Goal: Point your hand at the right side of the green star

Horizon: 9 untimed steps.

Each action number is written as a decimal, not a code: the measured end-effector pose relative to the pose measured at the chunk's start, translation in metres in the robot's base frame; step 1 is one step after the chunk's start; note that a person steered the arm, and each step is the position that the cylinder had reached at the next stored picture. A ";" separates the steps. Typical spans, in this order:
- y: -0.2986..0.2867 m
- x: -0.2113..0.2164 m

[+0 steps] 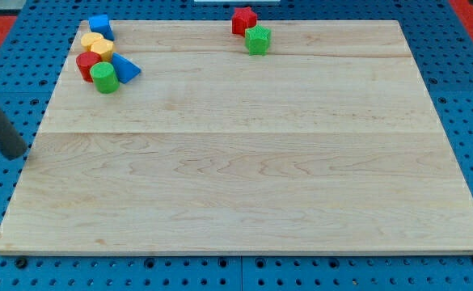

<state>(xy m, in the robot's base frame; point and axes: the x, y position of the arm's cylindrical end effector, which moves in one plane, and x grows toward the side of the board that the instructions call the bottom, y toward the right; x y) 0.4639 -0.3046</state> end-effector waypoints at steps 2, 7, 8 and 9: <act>0.000 -0.133; 0.123 -0.027; 0.178 0.029; 0.262 0.041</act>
